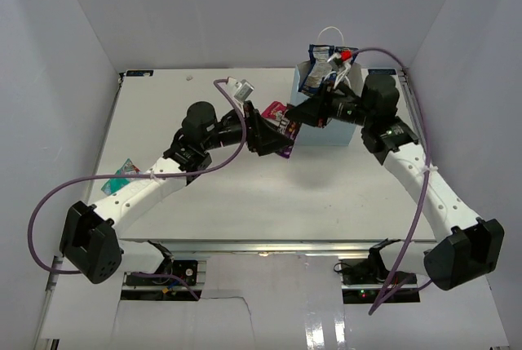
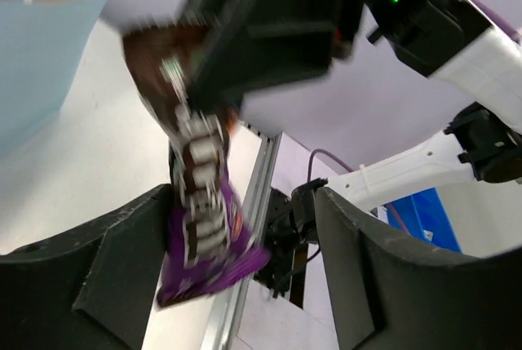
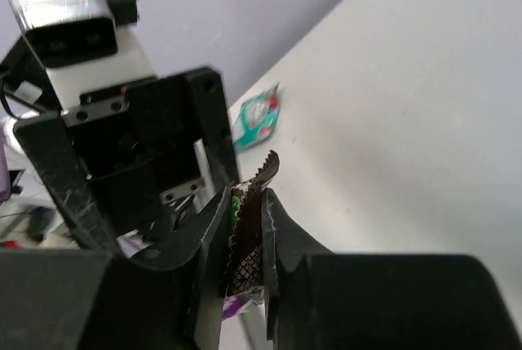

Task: Place the snacks into the paper bag

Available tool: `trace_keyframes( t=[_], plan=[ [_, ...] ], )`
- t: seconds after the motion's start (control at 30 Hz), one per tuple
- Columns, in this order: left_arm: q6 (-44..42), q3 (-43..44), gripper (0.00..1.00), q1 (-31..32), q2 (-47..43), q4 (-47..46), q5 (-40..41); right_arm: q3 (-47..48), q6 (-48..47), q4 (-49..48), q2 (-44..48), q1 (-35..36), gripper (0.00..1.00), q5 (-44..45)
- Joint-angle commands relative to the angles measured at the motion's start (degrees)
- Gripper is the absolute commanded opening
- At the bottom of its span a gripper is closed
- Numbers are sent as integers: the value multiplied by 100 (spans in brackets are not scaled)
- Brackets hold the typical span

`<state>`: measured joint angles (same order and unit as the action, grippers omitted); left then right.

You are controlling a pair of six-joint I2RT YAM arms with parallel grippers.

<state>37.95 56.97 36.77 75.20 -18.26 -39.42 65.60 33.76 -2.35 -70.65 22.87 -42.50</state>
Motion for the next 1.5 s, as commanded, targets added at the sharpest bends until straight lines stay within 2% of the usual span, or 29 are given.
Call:
trace_keyframes(
  t=[0.0,0.13,0.17,0.23,0.4,0.53,0.63,0.7,0.73,0.8,0.83,0.93,1.1,1.17,1.27,1.47],
  plan=[
    [-253,534,81,-100,-357,-125,-400,1207,-781,-416,-202,-562,8,-162],
    [-753,859,87,-311,-392,769,221,2734,-1388,-162,-659,-1231,8,127],
    [-998,973,88,-390,-357,1294,398,2912,-1555,-65,-739,-1459,8,337],
    [-1176,1000,94,-644,-217,1745,741,3238,-2091,181,-941,-1654,8,636],
    [-791,894,96,-1487,300,1563,663,3108,-3408,499,-1187,-2050,8,1612],
    [-929,1473,98,-1638,1197,1790,926,2617,-4068,341,-1284,-2094,9,1684],
    [-1088,1957,98,-1638,1997,1756,1287,2282,-4219,305,-1460,-2094,12,1693],
    [-1097,2168,98,-1638,2566,1765,1593,2220,-4281,437,-1600,-2094,19,1701],
    [-1097,2395,98,-1638,2753,1773,1700,2203,-4333,524,-1627,-2094,33,1710],
    [-1080,2625,97,-1630,3104,1817,2067,2106,-4378,578,-1513,-2138,51,1675],
    [-1019,2739,96,-1630,3463,1983,2174,2027,-4378,586,-1452,-2147,68,1649],
    [-860,3337,94,-1595,4158,2352,2587,1974,-4176,639,-1241,-2217,84,1473],
    [-341,4698,93,-1340,5108,2783,2956,1658,-3720,718,-846,-2568,85,1218],
    [-786,5512,93,-1113,5599,3082,3273,1483,-3631,736,-705,-2612,85,1183],
    [-1315,6253,93,-909,6119,3346,3616,1342,-3499,815,-573,-2700,86,1095],
    [-1668,6607,83,-769,6507,3390,3853,1262,-3385,885,-458,-2902,86,954]
  ],
)
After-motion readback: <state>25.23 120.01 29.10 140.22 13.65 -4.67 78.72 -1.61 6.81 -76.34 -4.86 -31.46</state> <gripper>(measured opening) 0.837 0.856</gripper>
